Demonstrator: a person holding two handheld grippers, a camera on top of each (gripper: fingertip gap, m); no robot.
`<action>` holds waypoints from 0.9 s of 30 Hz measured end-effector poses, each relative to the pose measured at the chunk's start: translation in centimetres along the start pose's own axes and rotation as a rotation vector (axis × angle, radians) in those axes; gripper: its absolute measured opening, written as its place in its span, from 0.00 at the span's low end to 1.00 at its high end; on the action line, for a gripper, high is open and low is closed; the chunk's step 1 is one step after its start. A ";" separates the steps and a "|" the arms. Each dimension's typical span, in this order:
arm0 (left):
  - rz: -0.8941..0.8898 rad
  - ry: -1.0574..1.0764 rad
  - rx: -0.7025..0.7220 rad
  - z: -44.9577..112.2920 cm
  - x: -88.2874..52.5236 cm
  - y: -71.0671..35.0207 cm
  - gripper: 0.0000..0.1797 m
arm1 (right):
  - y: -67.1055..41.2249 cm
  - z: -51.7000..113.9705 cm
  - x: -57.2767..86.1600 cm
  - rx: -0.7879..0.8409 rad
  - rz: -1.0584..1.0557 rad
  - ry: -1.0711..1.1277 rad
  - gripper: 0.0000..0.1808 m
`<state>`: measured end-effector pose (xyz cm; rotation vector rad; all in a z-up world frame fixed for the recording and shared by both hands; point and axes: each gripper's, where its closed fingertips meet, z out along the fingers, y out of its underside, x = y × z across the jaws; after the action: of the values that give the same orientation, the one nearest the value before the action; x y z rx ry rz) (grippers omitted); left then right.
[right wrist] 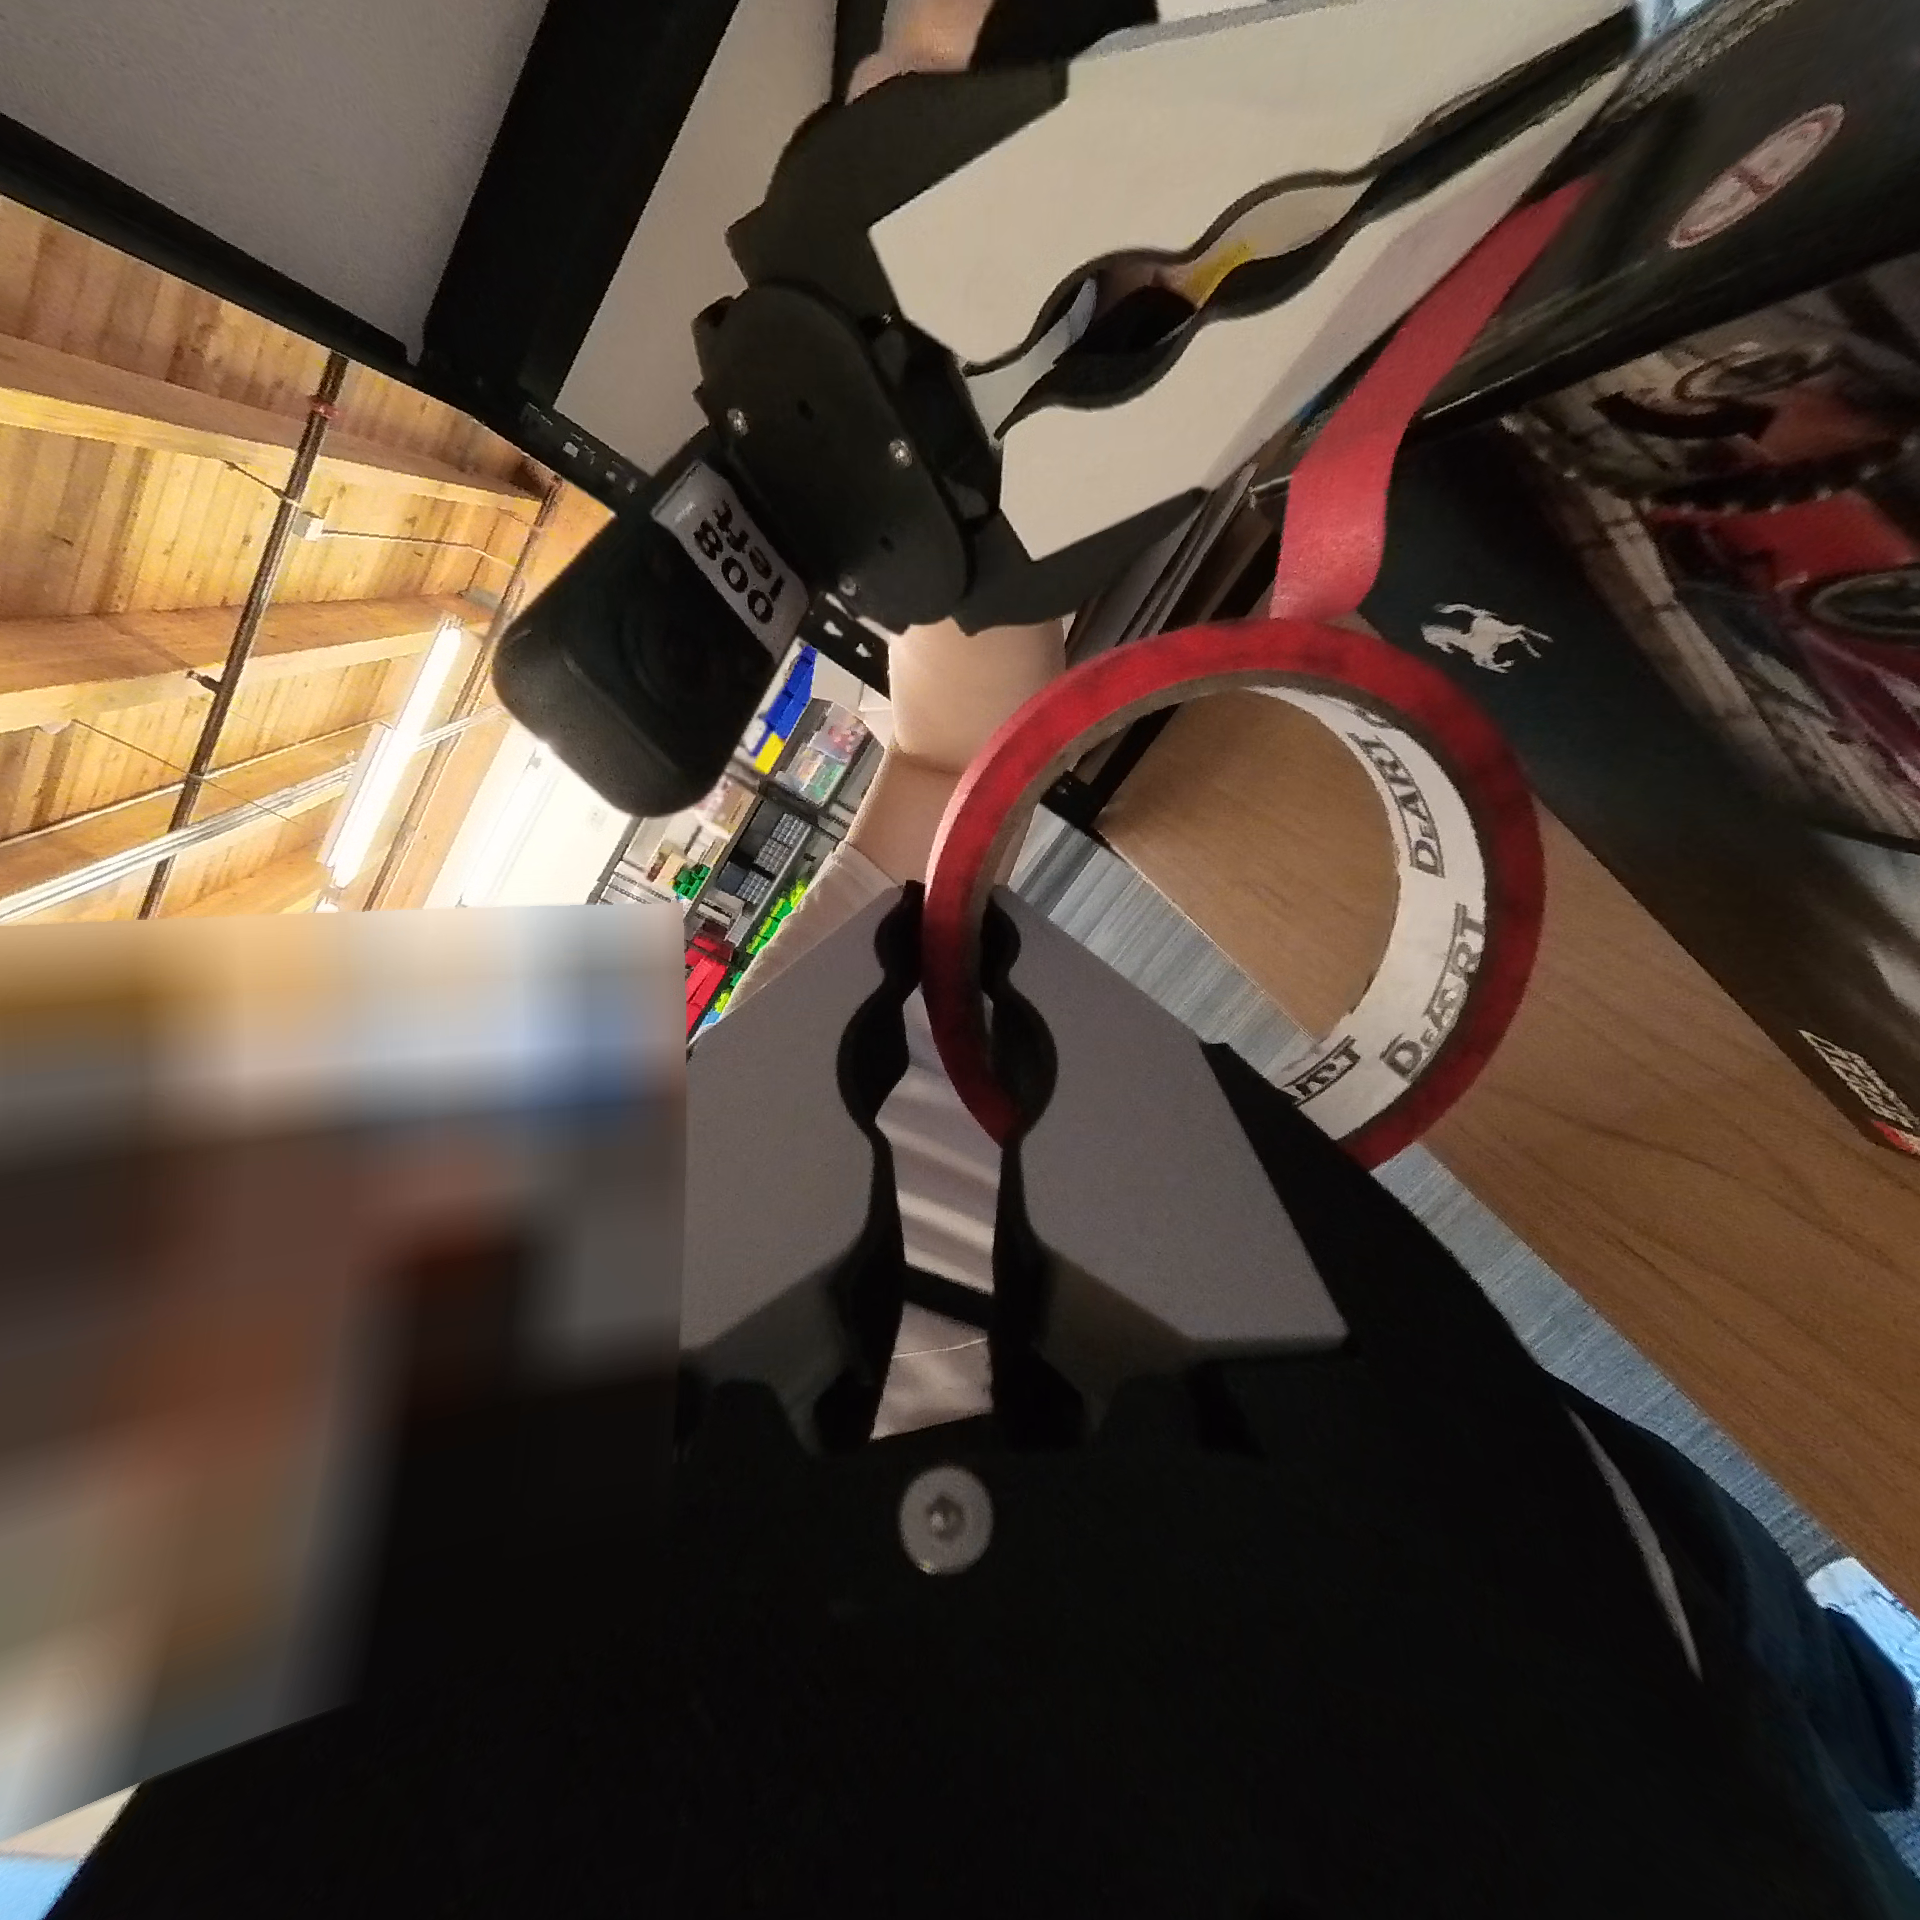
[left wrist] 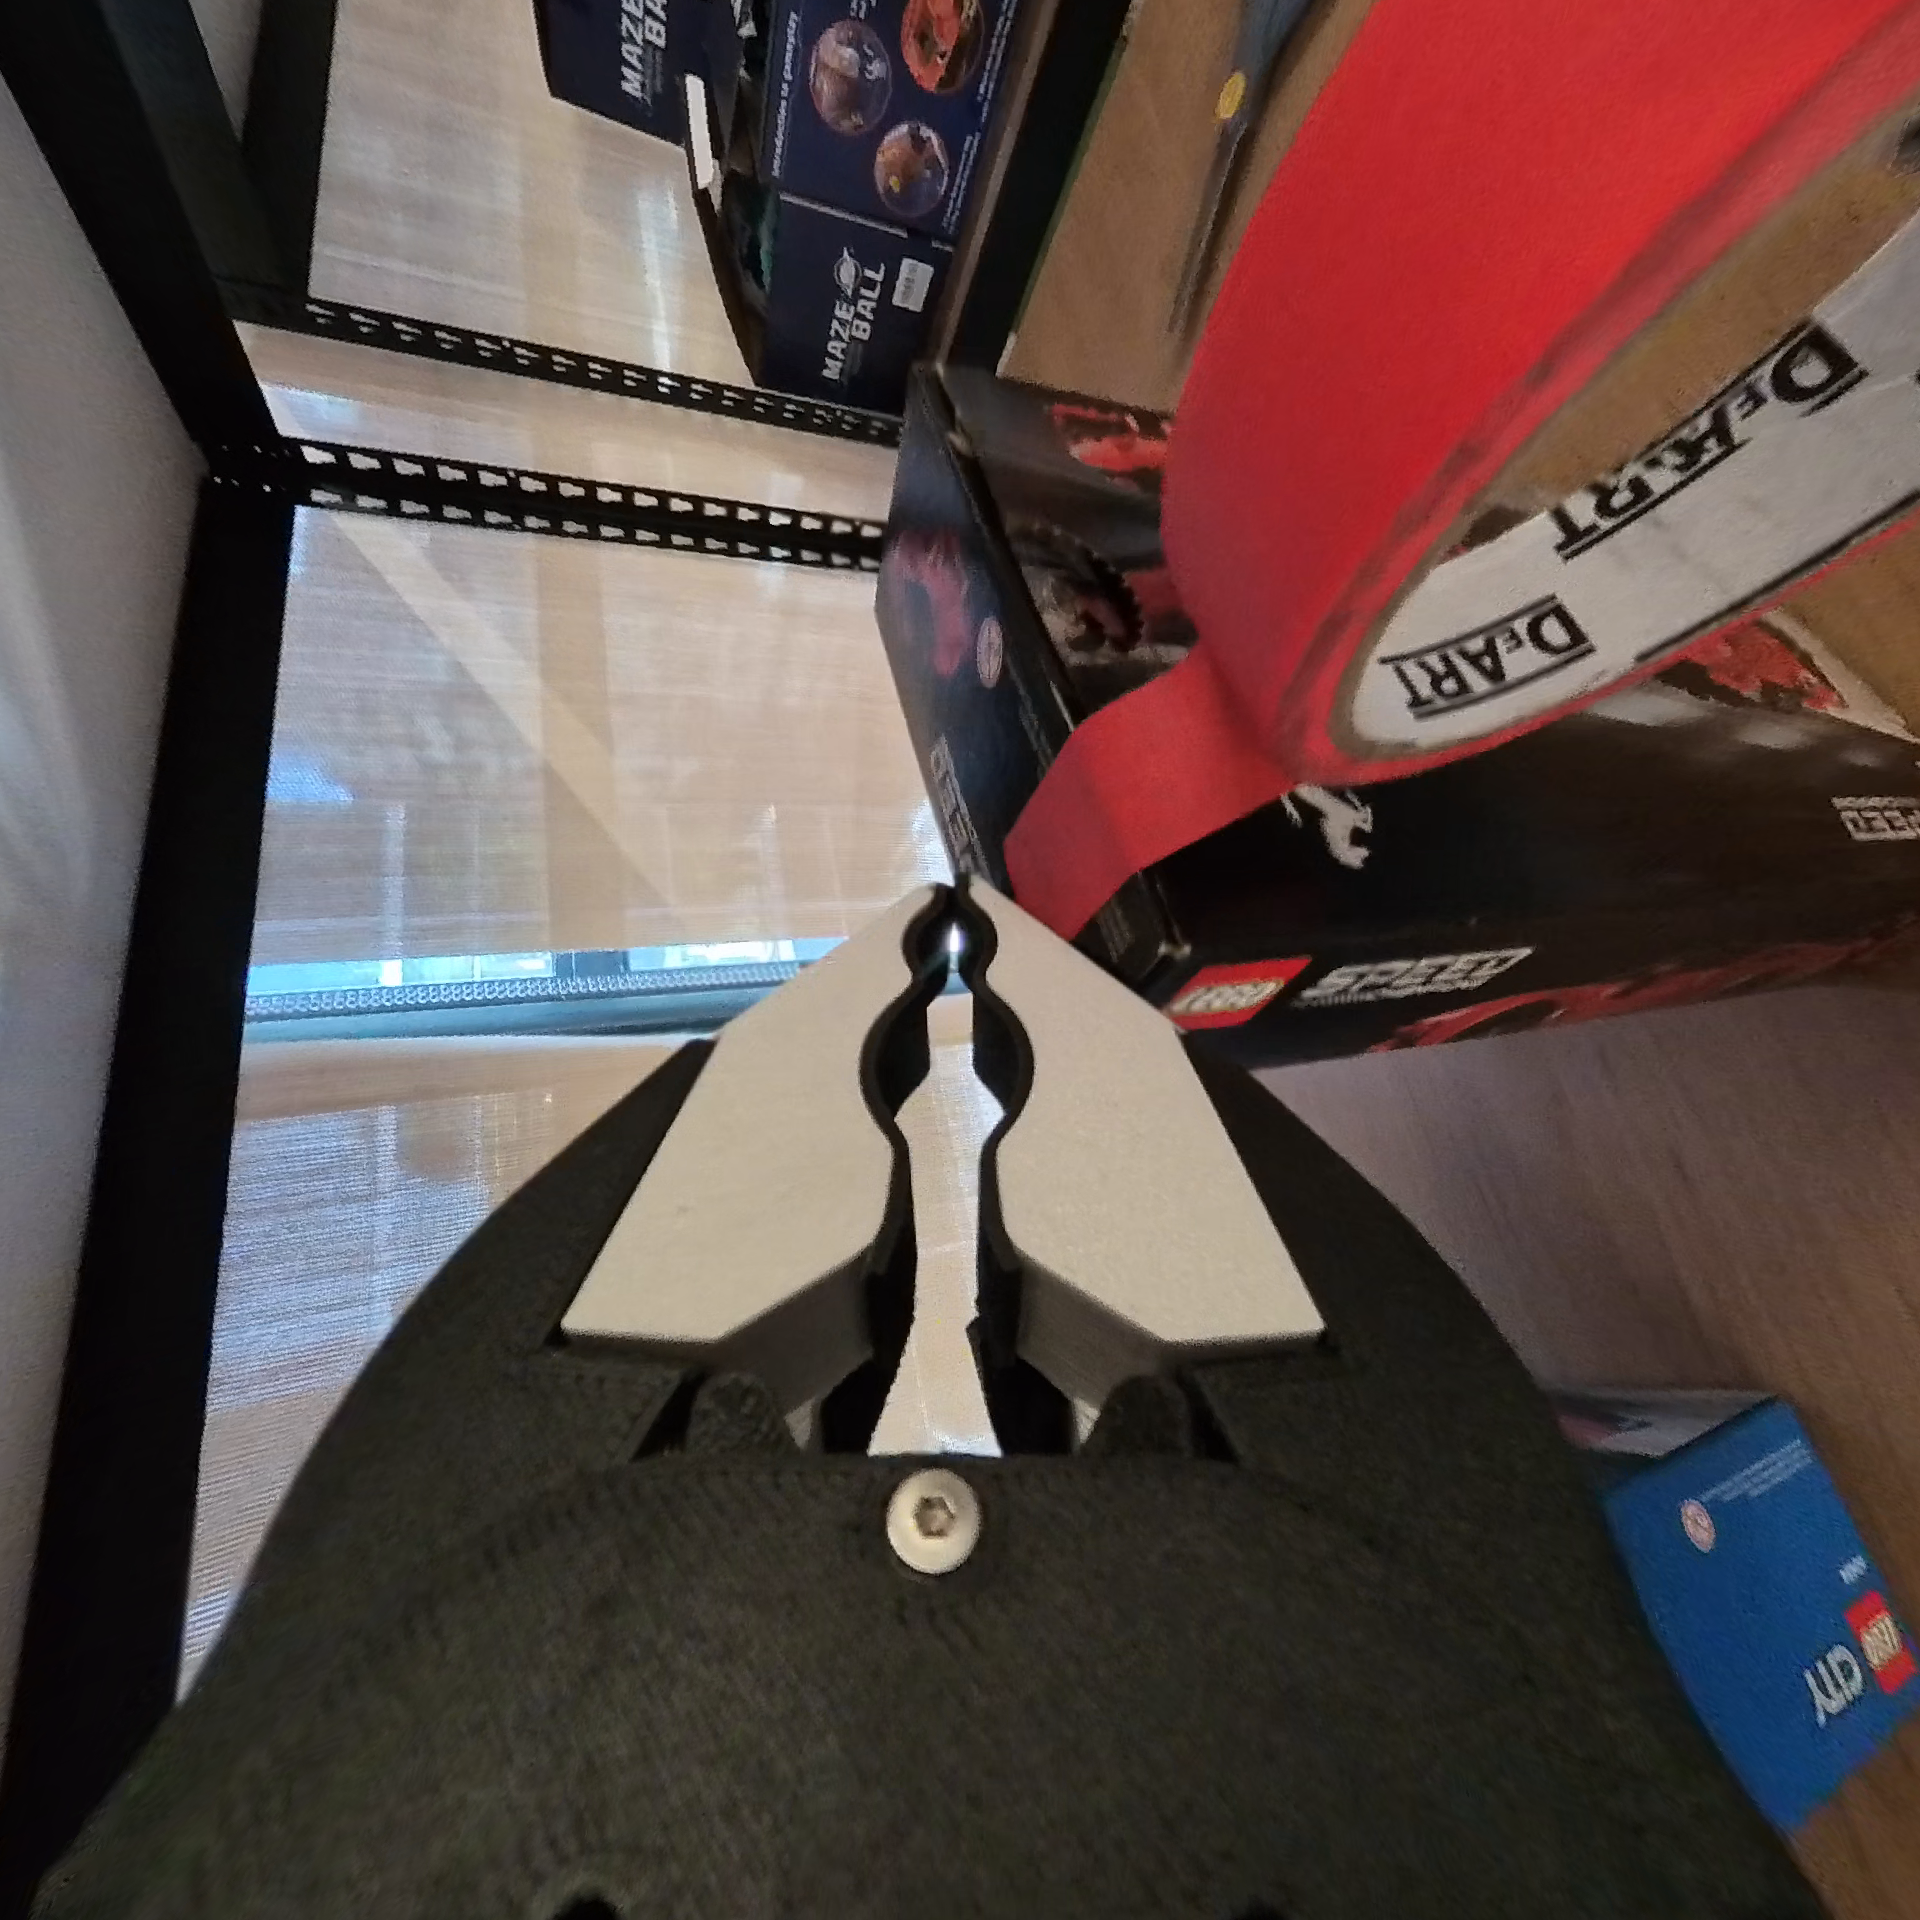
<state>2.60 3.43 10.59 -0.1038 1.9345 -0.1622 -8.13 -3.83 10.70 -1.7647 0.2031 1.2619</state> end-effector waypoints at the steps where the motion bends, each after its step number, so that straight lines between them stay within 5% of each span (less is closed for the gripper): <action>1: 0.007 -0.004 0.003 0.2 -0.1 -0.3 0.00 | 0.0 0.0 0.0 -0.001 0.002 -0.002 0.04; 7: 0.013 0.026 0.019 1.2 -0.2 -1.4 0.00 | -0.1 -0.1 0.0 -0.001 -0.001 -0.006 0.04; 10: -0.079 0.004 -0.083 1.9 -0.9 0.9 0.00 | 0.0 -0.4 0.0 0.007 -0.005 -0.009 0.04; 16: -0.458 0.165 0.286 -3.7 -0.1 -3.3 0.00 | 0.2 -0.7 0.1 0.015 -0.012 -0.034 0.04; 19: -0.405 0.185 0.296 -5.3 1.5 -4.2 0.21 | 0.2 -0.8 0.0 0.012 -0.010 -0.054 0.04; 24: -0.271 0.193 0.188 -3.6 3.4 -3.4 0.26 | 0.3 -0.8 -0.3 -0.006 -0.026 -0.064 0.04; 27: -0.227 0.166 0.165 -2.7 3.5 -2.7 0.19 | 0.4 -0.9 -0.5 -0.017 -0.030 -0.064 0.04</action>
<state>-1.20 0.38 8.74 -0.2061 2.0632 -0.4937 -8.01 -4.96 10.93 -1.7324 0.1292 1.3002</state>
